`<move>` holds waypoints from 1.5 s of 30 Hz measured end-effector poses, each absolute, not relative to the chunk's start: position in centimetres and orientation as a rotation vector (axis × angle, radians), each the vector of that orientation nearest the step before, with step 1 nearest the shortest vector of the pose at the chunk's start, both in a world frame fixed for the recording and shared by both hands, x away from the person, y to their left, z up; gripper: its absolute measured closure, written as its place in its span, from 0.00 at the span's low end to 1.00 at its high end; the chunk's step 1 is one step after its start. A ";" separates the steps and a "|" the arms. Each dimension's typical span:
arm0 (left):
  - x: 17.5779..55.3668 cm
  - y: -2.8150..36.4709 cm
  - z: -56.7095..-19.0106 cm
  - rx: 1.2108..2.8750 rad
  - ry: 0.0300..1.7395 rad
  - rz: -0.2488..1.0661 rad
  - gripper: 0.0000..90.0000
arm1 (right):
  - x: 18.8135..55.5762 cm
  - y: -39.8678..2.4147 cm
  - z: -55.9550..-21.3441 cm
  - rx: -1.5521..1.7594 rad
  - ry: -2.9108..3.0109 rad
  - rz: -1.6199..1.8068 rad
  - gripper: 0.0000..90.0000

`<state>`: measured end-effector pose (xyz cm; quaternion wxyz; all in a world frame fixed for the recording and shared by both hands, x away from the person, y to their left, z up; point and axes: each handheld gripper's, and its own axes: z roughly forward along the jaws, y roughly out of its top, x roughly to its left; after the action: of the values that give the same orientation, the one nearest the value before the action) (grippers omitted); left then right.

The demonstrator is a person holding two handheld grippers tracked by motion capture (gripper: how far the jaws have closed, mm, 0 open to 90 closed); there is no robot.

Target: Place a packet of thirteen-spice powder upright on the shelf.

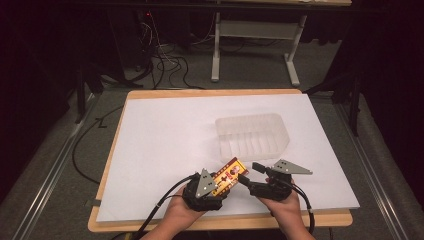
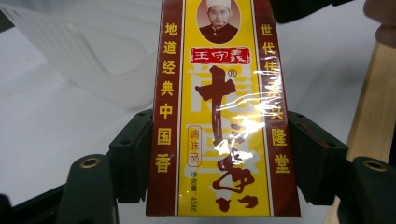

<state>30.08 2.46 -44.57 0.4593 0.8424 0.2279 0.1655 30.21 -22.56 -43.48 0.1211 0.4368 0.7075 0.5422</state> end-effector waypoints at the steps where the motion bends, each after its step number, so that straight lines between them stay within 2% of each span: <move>1: 30.0 2.4 -44.6 2.069 0.563 0.410 0.36 | 30.2 -22.4 -43.5 1.280 2.070 1.580 0.26; 12: 29.7 2.1 -44.7 2.064 0.554 0.441 0.36 | 30.7 -21.6 -44.0 1.341 2.114 1.620 0.28; 16: 29.6 2.1 -44.7 2.065 0.555 0.442 0.36 | 30.6 -21.6 -44.0 1.343 2.120 1.639 0.34; 28: 29.8 2.1 -44.9 2.066 0.557 0.439 0.36 | 30.8 -21.7 -44.3 1.371 2.150 1.666 0.41; 33: 29.8 2.2 -45.1 2.061 0.565 0.427 0.36 | 31.0 -22.2 -44.5 1.412 2.140 1.708 0.49; 45: 30.1 2.2 -45.3 2.072 0.577 0.388 0.36 | 30.9 -22.4 -44.1 1.402 2.119 1.734 0.59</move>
<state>30.11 2.23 -45.33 0.4598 0.8419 0.2344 0.1576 30.92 -22.42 -44.07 0.0328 0.4555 0.6886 0.5633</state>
